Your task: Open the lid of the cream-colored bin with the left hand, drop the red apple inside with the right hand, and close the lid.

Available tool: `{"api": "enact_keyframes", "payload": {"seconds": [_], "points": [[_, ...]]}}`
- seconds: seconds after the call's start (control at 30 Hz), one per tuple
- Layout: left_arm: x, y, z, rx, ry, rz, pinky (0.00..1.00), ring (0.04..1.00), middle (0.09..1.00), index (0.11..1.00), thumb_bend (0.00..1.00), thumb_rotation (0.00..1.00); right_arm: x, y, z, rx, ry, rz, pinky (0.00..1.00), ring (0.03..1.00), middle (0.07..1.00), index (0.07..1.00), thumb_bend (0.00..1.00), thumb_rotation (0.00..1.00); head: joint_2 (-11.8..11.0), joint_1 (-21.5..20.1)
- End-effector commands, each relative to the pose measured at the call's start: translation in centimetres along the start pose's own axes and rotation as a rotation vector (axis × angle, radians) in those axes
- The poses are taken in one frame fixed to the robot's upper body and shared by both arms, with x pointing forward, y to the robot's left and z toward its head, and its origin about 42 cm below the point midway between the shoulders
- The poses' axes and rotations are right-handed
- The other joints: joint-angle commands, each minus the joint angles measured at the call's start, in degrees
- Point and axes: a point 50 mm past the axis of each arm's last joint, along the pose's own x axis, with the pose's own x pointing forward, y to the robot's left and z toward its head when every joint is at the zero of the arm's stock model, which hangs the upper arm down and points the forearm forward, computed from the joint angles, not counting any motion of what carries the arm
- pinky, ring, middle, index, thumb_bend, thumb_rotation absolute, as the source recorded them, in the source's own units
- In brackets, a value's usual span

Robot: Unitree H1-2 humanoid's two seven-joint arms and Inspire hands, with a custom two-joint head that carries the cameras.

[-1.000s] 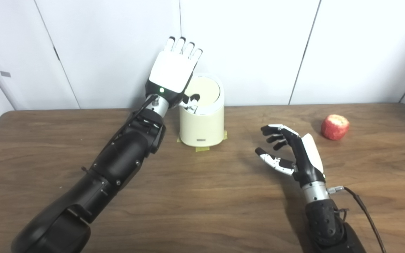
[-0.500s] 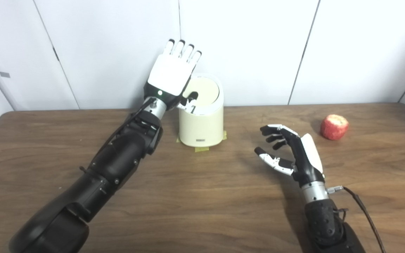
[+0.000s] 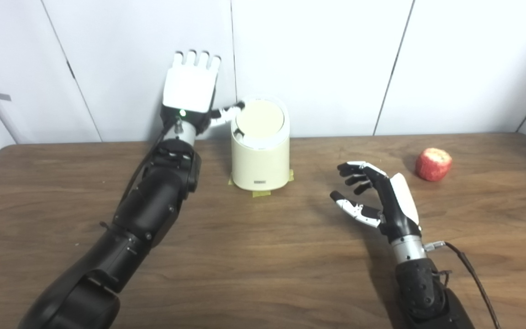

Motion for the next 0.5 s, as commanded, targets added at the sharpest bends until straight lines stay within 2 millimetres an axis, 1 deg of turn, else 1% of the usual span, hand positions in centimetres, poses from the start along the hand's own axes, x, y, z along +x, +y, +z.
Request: {"api": "enact_keyframes", "payload": {"seconds": [0.0,0.03,0.13,0.23,0.33,0.37,0.4,0.47], "points": [[1.1,3.9,-0.9,-0.034,0.037,0.104,1.0,1.0,0.992,0.975,0.49,1.0,0.3,0.4,0.7,0.03,-0.023,-0.025,0.46,0.596,0.656,0.667,0.29,0.28,0.0,0.0],[0.9,4.3,-1.1,-0.049,0.037,0.118,1.0,1.0,0.984,0.965,0.48,1.0,0.4,0.4,0.7,0.028,-0.023,-0.023,0.47,0.6,0.659,0.668,0.29,0.28,-0.1,0.0],[-0.3,5.4,-2.1,-0.103,0.02,0.16,1.0,0.957,0.926,0.904,0.4,0.99,0.5,0.4,0.6,0.024,-0.02,-0.024,0.48,0.61,0.663,0.668,0.29,0.31,-0.1,0.0],[-2.2,5.6,-2.8,-0.144,0.008,0.176,1.0,0.94,0.912,0.893,0.38,1.0,0.5,0.3,0.5,0.024,-0.022,-0.024,0.48,0.609,0.663,0.667,0.29,0.31,-0.3,0.1],[-4.1,5.2,-3.3,-0.171,0.004,0.176,1.0,0.924,0.899,0.883,0.37,0.97,0.5,0.3,0.4,0.032,-0.023,-0.022,0.48,0.61,0.661,0.666,0.29,0.29,-0.4,0.1],[-4.7,4.7,-3.5,-0.18,0.007,0.169,1.0,0.922,0.897,0.881,0.37,0.96,0.5,0.3,0.4,0.031,-0.024,-0.022,0.48,0.608,0.659,0.665,0.29,0.28,-0.4,0.2],[-5.2,4.2,-3.7,-0.184,0.01,0.162,1.0,0.918,0.89,0.871,0.37,0.92,0.5,0.2,0.4,0.031,-0.026,-0.022,0.48,0.608,0.658,0.663,0.29,0.27,-0.4,0.4],[-5.7,3.1,-4.1,-0.187,0.016,0.14,1.0,0.917,0.886,0.871,0.38,0.92,0.4,0.3,0.3,0.026,-0.019,-0.018,0.48,0.612,0.66,0.665,0.29,0.28,-0.4,0.4]]}}
